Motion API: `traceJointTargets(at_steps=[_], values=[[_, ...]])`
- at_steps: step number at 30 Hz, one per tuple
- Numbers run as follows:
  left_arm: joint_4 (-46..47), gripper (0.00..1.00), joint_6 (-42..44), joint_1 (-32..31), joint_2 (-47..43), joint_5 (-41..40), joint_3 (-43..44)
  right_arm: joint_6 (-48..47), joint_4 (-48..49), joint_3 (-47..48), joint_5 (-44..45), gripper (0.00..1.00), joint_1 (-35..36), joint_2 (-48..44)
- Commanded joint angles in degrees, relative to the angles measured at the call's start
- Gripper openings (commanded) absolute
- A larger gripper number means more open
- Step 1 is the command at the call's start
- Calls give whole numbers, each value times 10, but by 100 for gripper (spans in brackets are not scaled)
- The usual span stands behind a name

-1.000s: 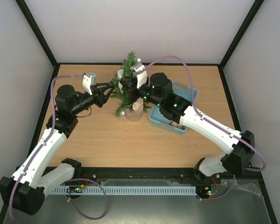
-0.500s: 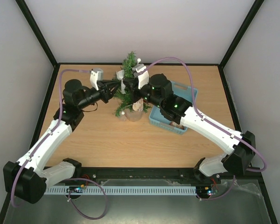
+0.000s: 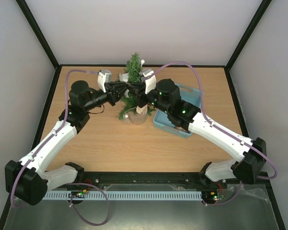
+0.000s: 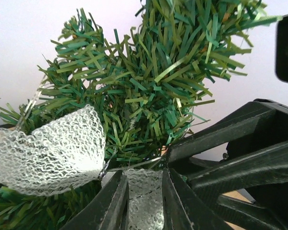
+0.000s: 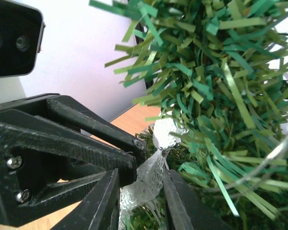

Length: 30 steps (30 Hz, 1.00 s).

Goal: Decorate the small christmas tree
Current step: Place the decoration item on the Christmas tree.

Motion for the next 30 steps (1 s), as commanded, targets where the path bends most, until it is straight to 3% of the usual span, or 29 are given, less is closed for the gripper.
traceJointTargets(at_steps=[1, 9, 12, 17, 23, 26, 30], values=[[19, 21, 12, -7, 9, 7, 20, -1, 18, -21, 20, 26, -2, -40], [-18, 25, 35, -8, 6, -16, 60, 0, 18, -50, 50, 41, -2, -92], [-39, 36, 42, -8, -6, -46, 76, 3, 14, -68, 65, 49, -2, -112], [-89, 40, 65, -7, -32, -82, 88, -30, -20, -102, 172, 54, -8, -146], [-166, 80, 110, -5, -99, -210, 55, -20, -73, -114, 239, 56, -43, -158], [-174, 84, 107, 10, -124, -245, 19, 6, -85, -130, 235, 55, -73, -142], [-196, 88, 89, 53, -123, -198, 5, 36, -113, -132, 229, 55, -111, -106]])
